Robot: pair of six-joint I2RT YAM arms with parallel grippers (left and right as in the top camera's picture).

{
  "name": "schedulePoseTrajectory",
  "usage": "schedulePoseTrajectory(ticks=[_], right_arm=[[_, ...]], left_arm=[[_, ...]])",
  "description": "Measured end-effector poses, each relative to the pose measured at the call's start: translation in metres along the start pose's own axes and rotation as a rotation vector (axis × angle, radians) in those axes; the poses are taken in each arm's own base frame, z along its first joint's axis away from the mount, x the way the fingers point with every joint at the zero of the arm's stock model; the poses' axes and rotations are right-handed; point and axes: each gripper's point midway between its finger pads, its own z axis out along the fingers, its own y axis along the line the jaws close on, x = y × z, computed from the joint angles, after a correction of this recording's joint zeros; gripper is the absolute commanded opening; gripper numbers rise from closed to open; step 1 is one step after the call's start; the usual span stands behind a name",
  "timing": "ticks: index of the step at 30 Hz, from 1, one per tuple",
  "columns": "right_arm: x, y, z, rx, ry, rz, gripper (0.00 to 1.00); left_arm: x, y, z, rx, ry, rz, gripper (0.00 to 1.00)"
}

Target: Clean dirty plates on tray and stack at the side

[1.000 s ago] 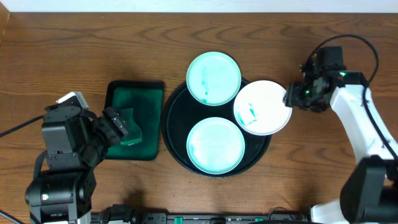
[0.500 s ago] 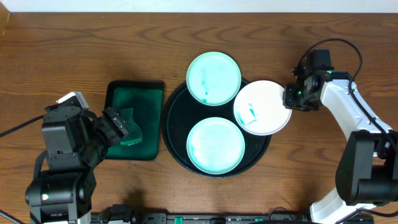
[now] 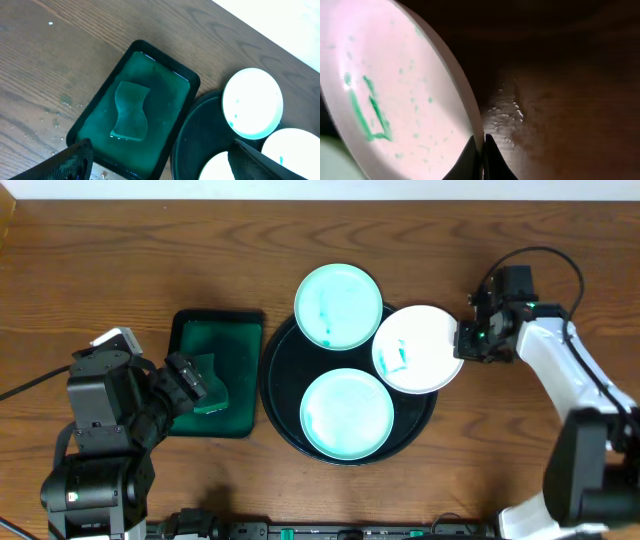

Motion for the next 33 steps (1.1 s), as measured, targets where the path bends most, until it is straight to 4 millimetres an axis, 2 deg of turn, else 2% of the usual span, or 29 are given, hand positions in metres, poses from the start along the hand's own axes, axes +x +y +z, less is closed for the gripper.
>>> schedulePoseTrajectory(ticks=[4, 7, 10, 14, 18, 22, 29, 33], right_arm=[[-0.012, 0.032, -0.048, -0.066, -0.14, -0.074, 0.01], [-0.006, 0.07, -0.067, -0.131, -0.184, -0.167, 0.01], [0.007, 0.1, -0.063, -0.169, -0.161, -0.247, 0.01], [0.025, 0.124, -0.042, -0.165, -0.093, -0.316, 0.01], [0.042, 0.122, -0.023, -0.129, -0.006, -0.328, 0.01], [0.05, 0.117, -0.016, -0.113, 0.041, -0.325, 0.01], [0.043, 0.121, -0.016, -0.123, 0.009, -0.322, 0.01], [0.034, 0.125, -0.017, -0.136, -0.027, -0.287, 0.01]], left_arm=[[0.003, 0.002, 0.0, -0.006, 0.013, 0.002, 0.86], [0.006, 0.003, 0.0, -0.012, 0.024, 0.019, 0.86], [0.009, 0.004, 0.002, -0.021, 0.044, 0.037, 0.86], [0.02, 0.01, 0.016, -0.059, 0.127, 0.053, 0.86], [0.033, 0.016, 0.034, -0.109, 0.236, 0.058, 0.86], [0.037, 0.018, 0.042, -0.128, 0.276, 0.058, 0.86], [0.037, 0.019, 0.043, -0.136, 0.276, 0.066, 0.84], [0.036, 0.026, 0.057, -0.188, 0.295, 0.063, 0.79]])
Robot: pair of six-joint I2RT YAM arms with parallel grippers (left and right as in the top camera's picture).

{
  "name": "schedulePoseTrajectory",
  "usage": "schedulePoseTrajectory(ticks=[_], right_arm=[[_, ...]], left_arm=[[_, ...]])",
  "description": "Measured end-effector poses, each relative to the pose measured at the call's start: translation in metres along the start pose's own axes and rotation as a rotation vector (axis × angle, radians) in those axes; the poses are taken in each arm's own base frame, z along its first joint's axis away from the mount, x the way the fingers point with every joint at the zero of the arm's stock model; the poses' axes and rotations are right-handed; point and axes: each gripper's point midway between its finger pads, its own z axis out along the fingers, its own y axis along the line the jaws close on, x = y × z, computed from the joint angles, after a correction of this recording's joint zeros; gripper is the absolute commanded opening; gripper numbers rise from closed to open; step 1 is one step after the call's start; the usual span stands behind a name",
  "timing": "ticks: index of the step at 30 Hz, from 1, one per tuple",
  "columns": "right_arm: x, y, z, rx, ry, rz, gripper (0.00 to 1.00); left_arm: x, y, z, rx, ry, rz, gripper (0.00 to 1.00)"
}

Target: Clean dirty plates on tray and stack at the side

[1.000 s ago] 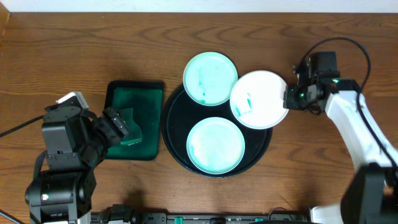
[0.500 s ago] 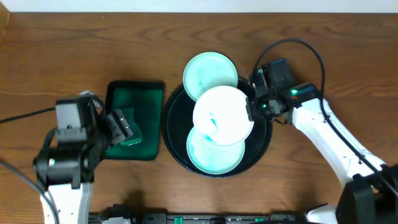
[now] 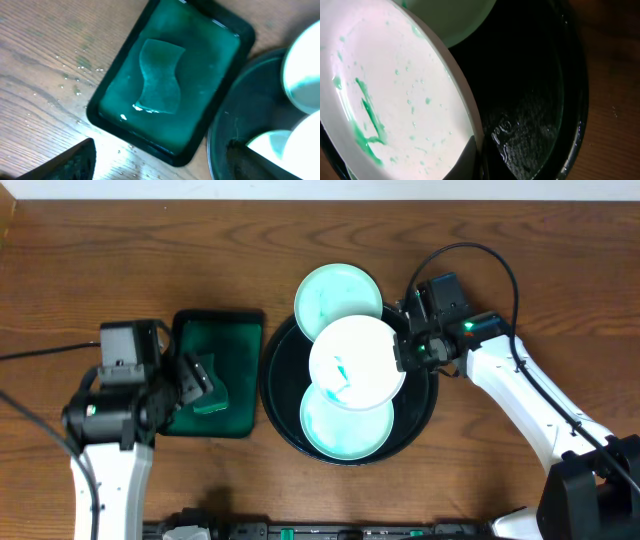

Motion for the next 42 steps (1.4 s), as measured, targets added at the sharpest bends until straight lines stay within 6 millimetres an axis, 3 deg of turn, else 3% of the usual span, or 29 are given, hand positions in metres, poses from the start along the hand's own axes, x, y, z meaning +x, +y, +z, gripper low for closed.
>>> schedulePoseTrajectory(ticks=[4, 8, 13, 16, 19, 23, 26, 29, 32, 36, 39, 42], right_arm=[[-0.001, -0.005, 0.0, 0.026, -0.006, 0.058, 0.01], [-0.003, -0.003, 0.0, 0.016, -0.014, 0.084, 0.01], [-0.002, 0.003, 0.0, -0.016, -0.006, 0.065, 0.01], [0.0, 0.005, 0.0, -0.028, 0.003, 0.052, 0.01], [-0.006, 0.007, 0.0, -0.038, -0.023, 0.042, 0.01], [-0.029, 0.005, -0.002, -0.03, -0.115, 0.076, 0.01], [-0.052, -0.007, -0.006, 0.005, -0.211, 0.116, 0.01], [-0.071, -0.021, -0.008, 0.029, -0.287, 0.154, 0.01], [-0.09, -0.023, -0.002, 0.003, -0.344, 0.154, 0.01], [-0.08, -0.031, 0.026, 0.025, -0.279, 0.168, 0.01], [-0.063, -0.044, 0.046, 0.076, -0.205, 0.194, 0.01], [-0.043, -0.058, 0.052, 0.111, -0.124, 0.225, 0.01]], left_arm=[[-0.003, 0.001, 0.034, -0.054, 0.071, -0.015, 0.7], [0.003, 0.004, 0.086, -0.132, 0.194, -0.01, 0.57], [0.012, 0.006, 0.145, -0.191, 0.299, 0.0, 0.5], [0.022, 0.008, 0.171, -0.209, 0.354, 0.004, 0.5], [0.031, 0.008, 0.18, -0.208, 0.397, 0.003, 0.56], [0.035, 0.005, 0.174, -0.191, 0.418, 0.002, 0.6], [0.029, 0.002, 0.158, -0.169, 0.387, 0.001, 0.63], [0.016, -0.003, 0.133, -0.128, 0.312, -0.004, 0.69], [-0.003, -0.01, 0.095, -0.065, 0.182, -0.009, 0.74], [-0.013, -0.012, 0.054, -0.009, 0.062, -0.017, 0.76], [-0.012, -0.011, 0.037, 0.009, 0.022, -0.019, 0.77], [-0.009, -0.009, 0.026, 0.014, 0.01, -0.02, 0.77]])
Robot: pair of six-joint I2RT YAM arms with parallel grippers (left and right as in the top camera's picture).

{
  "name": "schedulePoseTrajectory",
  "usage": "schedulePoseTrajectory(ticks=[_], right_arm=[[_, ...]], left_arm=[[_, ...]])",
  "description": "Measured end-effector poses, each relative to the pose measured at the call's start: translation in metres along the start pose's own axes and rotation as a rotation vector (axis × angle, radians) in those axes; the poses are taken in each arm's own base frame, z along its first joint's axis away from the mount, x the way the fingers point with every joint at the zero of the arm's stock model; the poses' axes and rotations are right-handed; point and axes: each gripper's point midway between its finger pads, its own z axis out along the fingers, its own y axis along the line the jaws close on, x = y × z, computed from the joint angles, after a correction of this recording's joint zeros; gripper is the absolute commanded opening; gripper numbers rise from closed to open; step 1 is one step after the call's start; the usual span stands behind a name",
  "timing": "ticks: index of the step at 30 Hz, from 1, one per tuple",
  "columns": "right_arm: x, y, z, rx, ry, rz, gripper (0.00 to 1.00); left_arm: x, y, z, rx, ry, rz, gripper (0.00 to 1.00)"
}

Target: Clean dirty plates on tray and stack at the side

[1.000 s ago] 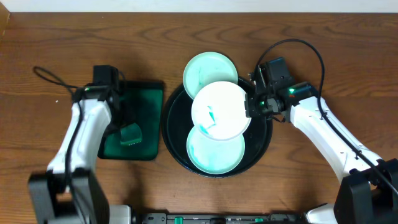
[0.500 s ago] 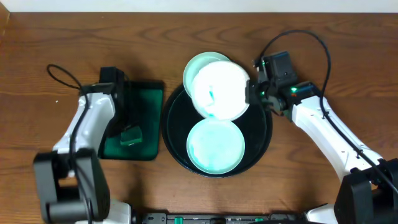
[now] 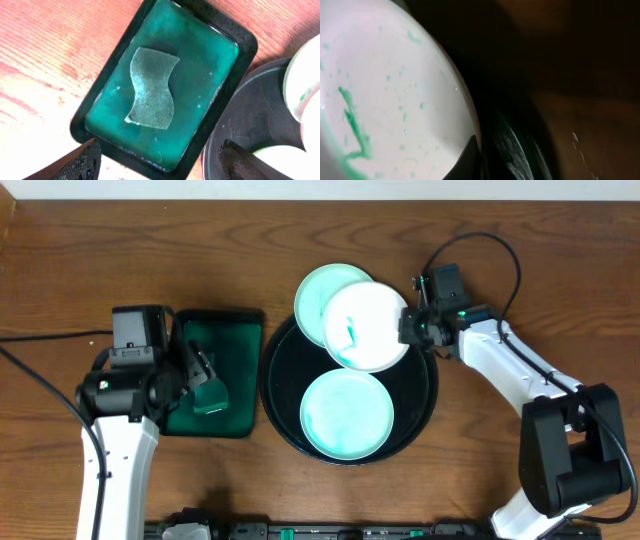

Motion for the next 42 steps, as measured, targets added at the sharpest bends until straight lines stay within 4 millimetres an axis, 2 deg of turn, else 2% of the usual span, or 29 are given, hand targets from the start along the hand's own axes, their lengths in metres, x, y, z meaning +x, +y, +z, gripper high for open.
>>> schedulePoseTrajectory(ticks=[4, 10, 13, 14, 16, 18, 21, 25, 30, 32, 35, 39, 42], right_arm=[[0.004, -0.023, -0.011, 0.0, 0.044, 0.044, 0.01], [0.01, -0.066, -0.049, 0.012, 0.087, 0.148, 0.01], [0.017, -0.074, -0.053, 0.019, 0.117, 0.15, 0.01], [0.019, -0.072, -0.051, 0.015, 0.124, 0.141, 0.08], [0.023, -0.069, -0.046, 0.008, 0.13, 0.129, 0.29], [0.027, -0.066, -0.041, -0.003, 0.137, 0.107, 0.38], [0.03, -0.062, -0.04, -0.031, 0.146, 0.093, 0.42], [0.029, -0.052, -0.047, -0.086, 0.14, 0.067, 0.42], [0.034, -0.014, -0.085, -0.182, 0.107, -0.05, 0.46], [0.047, 0.006, -0.1, -0.211, 0.123, -0.112, 0.48], [0.072, 0.025, -0.104, -0.212, 0.191, -0.194, 0.52], [0.108, 0.041, -0.088, -0.168, 0.292, -0.297, 0.53], [0.139, 0.04, -0.069, -0.137, 0.384, -0.34, 0.53]], left_arm=[[0.006, 0.003, -0.003, -0.007, 0.016, 0.001, 0.78], [0.006, 0.003, -0.002, -0.007, 0.02, 0.001, 0.77], [0.006, 0.002, -0.002, -0.005, 0.018, 0.001, 0.78], [0.006, 0.002, -0.002, -0.005, 0.018, 0.001, 0.78], [0.006, 0.002, -0.002, -0.005, 0.017, 0.001, 0.78], [0.006, 0.002, -0.002, -0.005, 0.017, 0.001, 0.78], [0.006, 0.002, -0.002, -0.005, 0.017, 0.001, 0.78], [0.006, 0.002, -0.002, -0.005, 0.017, 0.001, 0.78], [0.006, 0.002, -0.002, -0.005, 0.017, 0.001, 0.78], [0.006, 0.002, -0.002, -0.005, 0.018, 0.001, 0.78], [0.006, 0.002, -0.002, -0.005, 0.018, 0.001, 0.78], [0.006, 0.002, -0.002, -0.005, 0.018, 0.001, 0.78], [0.007, 0.003, -0.002, -0.007, 0.023, 0.001, 0.78]])
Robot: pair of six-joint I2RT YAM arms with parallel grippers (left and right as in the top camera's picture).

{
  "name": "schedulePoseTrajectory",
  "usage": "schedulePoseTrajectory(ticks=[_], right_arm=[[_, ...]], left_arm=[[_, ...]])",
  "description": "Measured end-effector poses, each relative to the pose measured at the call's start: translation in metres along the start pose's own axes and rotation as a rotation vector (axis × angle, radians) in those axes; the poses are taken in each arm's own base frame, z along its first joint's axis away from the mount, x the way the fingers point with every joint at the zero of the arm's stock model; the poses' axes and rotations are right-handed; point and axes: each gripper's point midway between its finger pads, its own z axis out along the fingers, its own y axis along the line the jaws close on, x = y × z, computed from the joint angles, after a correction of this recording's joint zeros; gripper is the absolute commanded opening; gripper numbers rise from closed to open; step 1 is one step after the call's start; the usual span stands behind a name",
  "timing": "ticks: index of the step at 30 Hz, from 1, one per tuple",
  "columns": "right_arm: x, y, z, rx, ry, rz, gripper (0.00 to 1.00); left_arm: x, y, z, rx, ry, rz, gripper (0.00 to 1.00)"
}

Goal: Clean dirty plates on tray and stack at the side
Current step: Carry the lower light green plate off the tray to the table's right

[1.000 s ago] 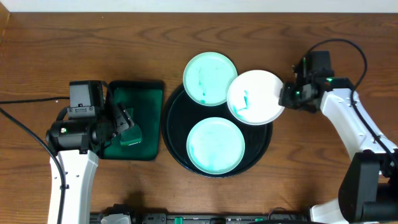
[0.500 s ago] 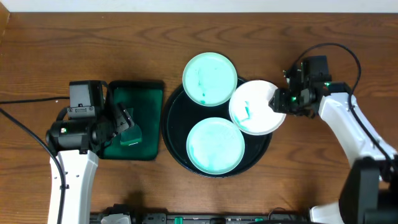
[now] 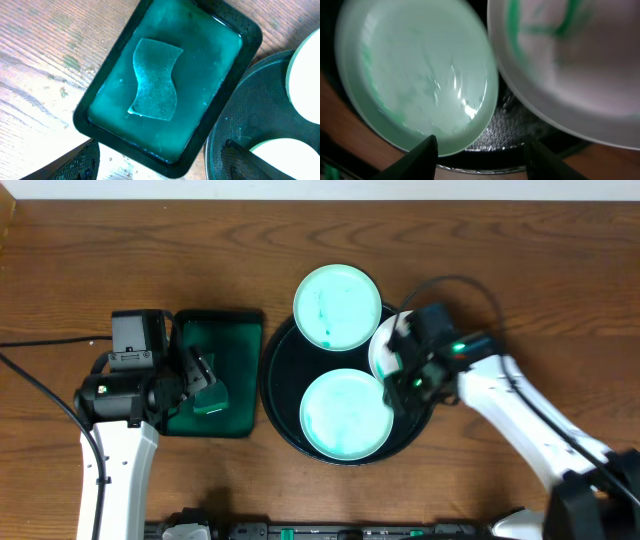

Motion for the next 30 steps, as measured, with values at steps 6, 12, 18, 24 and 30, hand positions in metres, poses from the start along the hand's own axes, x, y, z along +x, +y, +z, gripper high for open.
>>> schedulePoseTrajectory(ticks=[6, 12, 18, 24, 30], right_arm=[[0.026, 0.002, 0.051, 0.032, 0.112, -0.034, 0.01], [0.011, 0.0, 0.059, 0.049, 0.063, 0.002, 0.01], [-0.007, 0.004, 0.031, 0.045, -0.03, 0.014, 0.01], [-0.072, -0.037, -0.06, 0.084, -0.377, 0.194, 0.01], [-0.074, -0.146, -0.129, 0.253, -0.585, 0.523, 0.01]], left_arm=[[0.001, 0.0, 0.0, -0.002, 0.004, 0.0, 0.78], [0.001, 0.001, 0.0, -0.002, 0.005, 0.0, 0.78], [0.001, 0.001, 0.0, -0.002, 0.005, 0.0, 0.79], [0.001, 0.001, 0.0, -0.003, 0.005, 0.0, 0.79], [0.001, 0.001, 0.0, -0.002, 0.005, 0.0, 0.79]])
